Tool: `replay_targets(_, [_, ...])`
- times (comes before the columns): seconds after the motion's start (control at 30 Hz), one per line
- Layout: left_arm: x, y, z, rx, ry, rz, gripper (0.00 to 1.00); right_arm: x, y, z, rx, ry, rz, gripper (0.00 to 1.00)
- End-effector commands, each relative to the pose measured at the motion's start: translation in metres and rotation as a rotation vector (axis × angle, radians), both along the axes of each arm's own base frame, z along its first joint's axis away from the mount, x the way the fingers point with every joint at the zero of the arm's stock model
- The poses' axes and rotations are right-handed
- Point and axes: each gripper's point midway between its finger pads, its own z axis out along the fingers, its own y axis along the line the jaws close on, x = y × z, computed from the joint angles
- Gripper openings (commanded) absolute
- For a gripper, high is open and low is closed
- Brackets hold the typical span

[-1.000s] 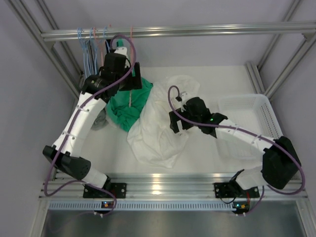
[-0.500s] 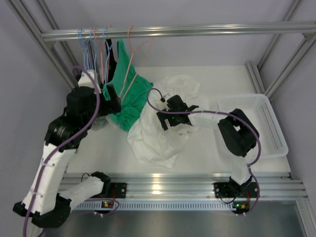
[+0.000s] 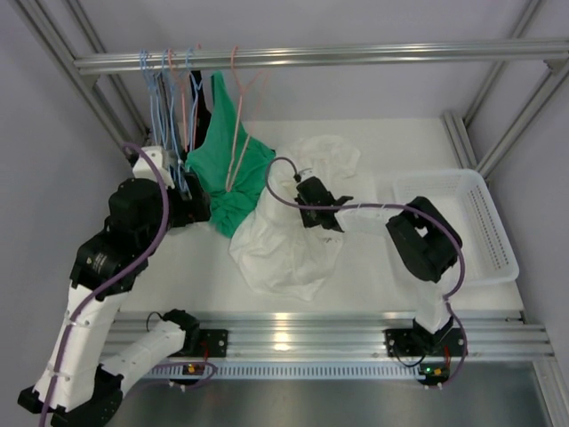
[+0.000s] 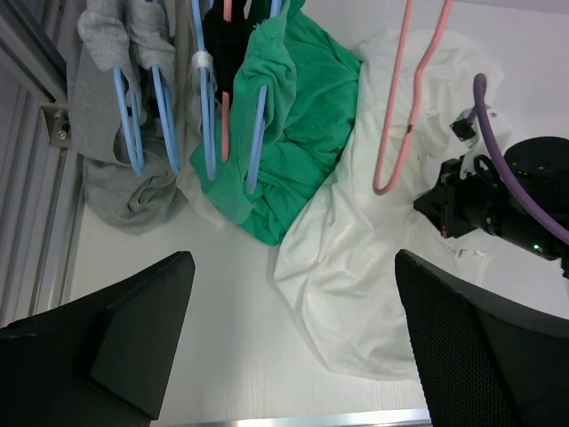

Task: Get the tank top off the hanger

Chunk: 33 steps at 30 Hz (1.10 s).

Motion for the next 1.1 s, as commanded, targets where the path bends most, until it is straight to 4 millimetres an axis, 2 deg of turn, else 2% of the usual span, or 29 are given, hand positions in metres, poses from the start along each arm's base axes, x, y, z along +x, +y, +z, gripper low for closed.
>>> replay_targets(0.0, [-0.003,0.005,-0.004,0.031,-0.003,-0.001,0.99,-0.037,-0.036,-0.022,-0.093,0.064,-0.100,0.00])
replay_targets(0.03, [-0.003,0.006,-0.006,0.037,-0.001,0.003,0.99,-0.036,-0.039,-0.010,-0.078,0.029,-0.121,0.00])
replay_targets(0.07, [-0.003,0.009,-0.009,0.046,-0.002,0.016,0.99,-0.044,-0.048,-0.009,-0.072,0.028,-0.133,0.00])
replay_targets(0.1, [-0.003,0.011,-0.010,0.052,-0.001,0.023,0.99,-0.041,-0.045,0.024,-0.004,-0.035,-0.139,0.00])
replay_targets(0.17, [-0.004,0.015,-0.012,0.053,-0.006,0.046,0.99,-0.047,-0.050,0.050,0.043,-0.075,-0.130,0.00])
replay_targets(0.2, [-0.005,0.016,-0.012,0.051,-0.010,0.053,0.99,-0.048,-0.049,0.085,0.117,-0.130,-0.122,0.00])
replay_targets(0.27, [-0.006,0.019,-0.015,0.042,-0.022,0.065,0.99,-0.054,-0.046,0.120,0.217,-0.160,-0.077,0.00])
replay_targets(0.3, [-0.004,0.019,-0.014,0.032,-0.041,0.075,0.99,-0.057,-0.047,0.158,0.292,-0.222,-0.060,0.00])
replay_targets(0.33, [-0.004,0.021,-0.014,0.029,-0.052,0.085,0.99,-0.060,-0.048,0.176,0.324,-0.249,-0.045,0.00])
replay_targets(0.37, [-0.007,0.022,-0.012,0.014,-0.073,0.087,0.99,-0.061,-0.054,0.212,0.370,-0.314,-0.045,0.00])
replay_targets(0.4, [-0.004,0.021,-0.018,0.008,-0.078,0.091,0.99,-0.062,-0.056,0.227,0.382,-0.335,-0.042,0.00])
replay_targets(0.43, [-0.005,0.021,-0.020,0.003,-0.083,0.094,0.99,-0.064,-0.063,0.233,0.357,-0.337,-0.039,0.00])
replay_targets(0.47, [-0.006,0.021,-0.021,-0.006,-0.092,0.094,0.99,-0.064,-0.067,0.261,0.377,-0.382,-0.041,0.00])
replay_targets(0.57, [-0.006,0.024,-0.024,-0.014,-0.111,0.112,0.99,-0.066,-0.080,0.286,0.356,-0.429,-0.060,0.00])
replay_targets(0.6, [-0.006,0.025,-0.026,-0.013,-0.111,0.115,0.99,-0.067,-0.082,0.289,0.355,-0.434,-0.059,0.00])
replay_targets(0.67, [-0.005,0.026,-0.030,-0.008,-0.111,0.120,0.99,-0.066,-0.077,0.277,0.337,-0.407,-0.032,0.00])
replay_targets(0.73, [-0.003,0.025,-0.037,-0.001,-0.099,0.119,0.99,-0.055,-0.063,0.238,0.268,-0.325,0.003,0.00])
replay_targets(0.77, [-0.001,0.024,-0.038,-0.003,-0.106,0.120,0.99,-0.043,-0.059,0.206,0.201,-0.270,-0.008,0.00])
replay_targets(0.8, [0.000,0.024,-0.041,0.002,-0.105,0.122,0.99,-0.036,-0.060,0.192,0.161,-0.253,-0.016,0.00])
replay_targets(0.83, [0.003,0.023,-0.050,0.011,-0.090,0.120,0.99,-0.021,-0.069,0.183,0.112,-0.260,-0.054,0.00])
replay_targets(0.87, [0.006,0.023,-0.051,0.014,-0.099,0.124,0.99,-0.009,-0.070,0.159,0.068,-0.224,-0.069,0.00])
replay_targets(0.93, [0.008,0.023,-0.058,0.021,-0.089,0.128,0.99,0.015,-0.075,0.157,0.075,-0.229,-0.104,0.00])
replay_targets(0.97, [0.009,0.023,-0.063,0.025,-0.078,0.128,0.99,0.028,-0.085,0.144,0.058,-0.209,-0.135,0.00])
replay_targets(1.03, [0.009,0.022,-0.067,0.027,-0.072,0.125,0.99,0.046,-0.090,0.147,0.056,-0.223,-0.151,0.00])
replay_targets(1.07, [0.008,0.022,-0.069,0.028,-0.069,0.122,0.99,0.051,-0.088,0.136,0.042,-0.202,-0.143,0.00])
